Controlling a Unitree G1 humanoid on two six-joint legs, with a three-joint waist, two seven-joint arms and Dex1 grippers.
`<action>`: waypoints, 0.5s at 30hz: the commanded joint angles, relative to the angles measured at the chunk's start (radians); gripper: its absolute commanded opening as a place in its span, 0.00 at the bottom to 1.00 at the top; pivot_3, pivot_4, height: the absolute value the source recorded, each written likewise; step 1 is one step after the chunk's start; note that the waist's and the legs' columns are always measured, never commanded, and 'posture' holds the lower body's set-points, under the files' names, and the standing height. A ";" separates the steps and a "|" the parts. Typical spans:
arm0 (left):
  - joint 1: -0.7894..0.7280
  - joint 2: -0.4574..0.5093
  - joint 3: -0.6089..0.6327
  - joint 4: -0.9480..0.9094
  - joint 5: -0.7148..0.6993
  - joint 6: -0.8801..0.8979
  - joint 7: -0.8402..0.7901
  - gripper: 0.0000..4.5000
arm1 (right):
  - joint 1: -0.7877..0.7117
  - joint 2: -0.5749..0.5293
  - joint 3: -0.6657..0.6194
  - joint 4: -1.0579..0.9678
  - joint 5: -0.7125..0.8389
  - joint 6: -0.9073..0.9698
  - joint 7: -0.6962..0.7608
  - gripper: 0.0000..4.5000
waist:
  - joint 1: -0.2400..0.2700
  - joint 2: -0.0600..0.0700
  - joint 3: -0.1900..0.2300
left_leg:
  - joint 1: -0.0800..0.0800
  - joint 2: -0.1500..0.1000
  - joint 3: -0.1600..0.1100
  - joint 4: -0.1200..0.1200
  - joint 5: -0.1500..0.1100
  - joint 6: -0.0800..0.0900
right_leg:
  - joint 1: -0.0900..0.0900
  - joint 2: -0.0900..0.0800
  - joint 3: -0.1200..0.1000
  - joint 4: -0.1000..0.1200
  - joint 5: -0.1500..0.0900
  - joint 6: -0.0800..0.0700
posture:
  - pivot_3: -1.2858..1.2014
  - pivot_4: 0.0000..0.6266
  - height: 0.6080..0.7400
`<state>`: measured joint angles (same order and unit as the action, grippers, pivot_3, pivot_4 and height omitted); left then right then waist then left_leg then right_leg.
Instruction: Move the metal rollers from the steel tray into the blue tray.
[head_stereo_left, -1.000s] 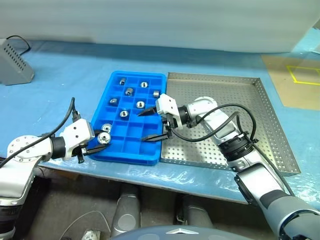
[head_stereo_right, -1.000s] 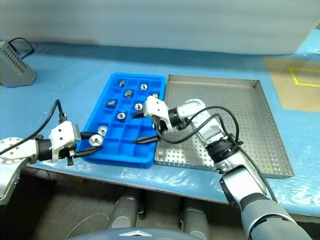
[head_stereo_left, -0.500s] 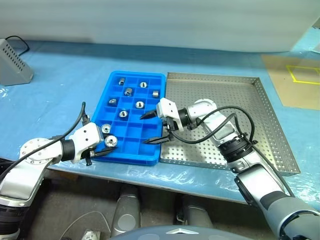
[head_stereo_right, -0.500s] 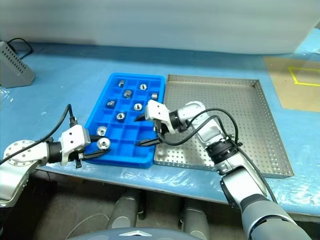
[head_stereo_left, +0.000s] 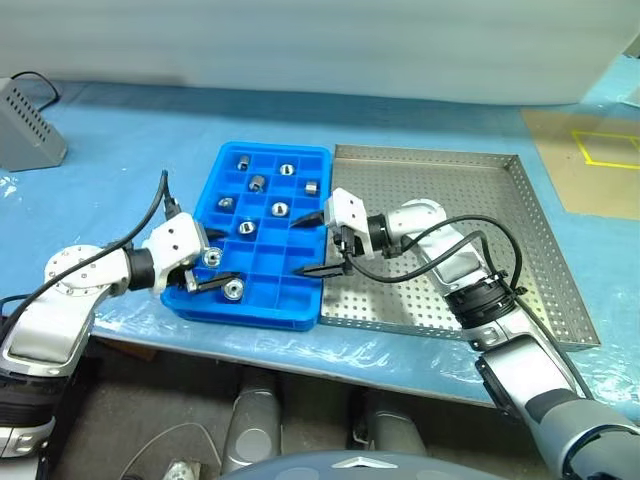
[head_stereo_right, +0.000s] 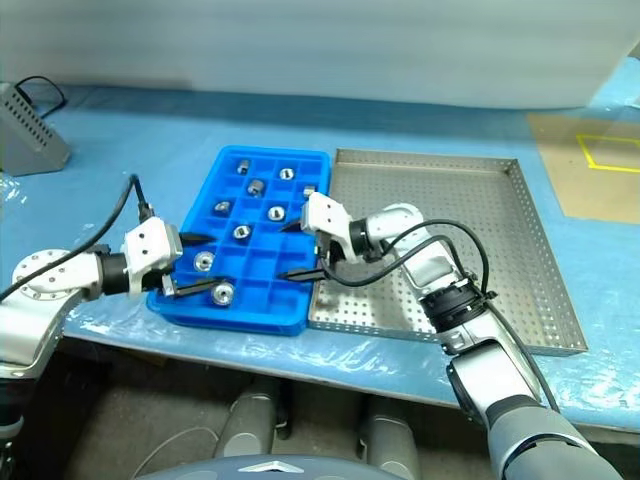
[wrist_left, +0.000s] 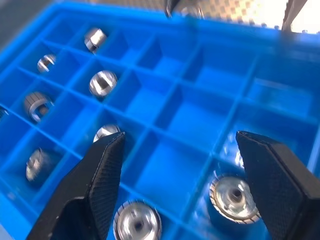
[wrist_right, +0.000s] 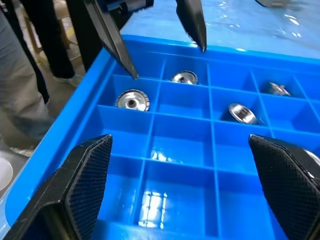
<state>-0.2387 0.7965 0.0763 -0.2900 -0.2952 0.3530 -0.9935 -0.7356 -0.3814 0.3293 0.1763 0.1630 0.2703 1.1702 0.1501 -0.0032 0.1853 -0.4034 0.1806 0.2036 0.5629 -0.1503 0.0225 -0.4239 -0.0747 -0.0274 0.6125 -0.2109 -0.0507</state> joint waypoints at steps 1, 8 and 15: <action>-0.077 -0.038 0.022 -0.058 -0.070 0.052 0.048 0.83 | -0.017 -0.020 -0.084 0.040 0.007 -0.004 -0.066 1.00 | -0.002 0.000 0.000 | 0.000 0.000 0.000 0.001 0.000 0.000 | 0.000 0.000 0.000 0.001 0.000 0.000 | 0.58 0.24 1.00; -0.058 -0.076 -0.088 -0.086 -0.107 0.085 0.004 0.83 | 0.000 -0.037 -0.121 0.131 -0.015 -0.036 -0.133 1.00 | -0.023 0.000 0.000 | 0.000 0.000 0.000 0.002 0.001 -0.001 | 0.000 0.000 0.001 0.003 0.000 0.000 | 0.57 0.24 1.00; -0.092 -0.131 -0.094 -0.044 -0.185 0.168 0.008 0.83 | 0.025 0.004 -0.118 0.175 -0.018 -0.034 -0.149 1.00 | -0.030 0.000 0.000 | 0.000 0.001 0.000 0.003 0.001 -0.001 | -0.001 0.001 0.001 0.004 0.000 0.000 | 0.56 0.24 1.00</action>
<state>-0.3117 0.6643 -0.0439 -0.3170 -0.4518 0.5156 -0.9877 -0.7215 -0.3853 0.2124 0.3806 0.1368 0.2487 1.0169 0.1199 -0.0035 0.1852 -0.4036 0.1814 0.2036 0.5661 -0.1495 0.0215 -0.4247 -0.0737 -0.0266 0.6168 -0.2109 -0.0510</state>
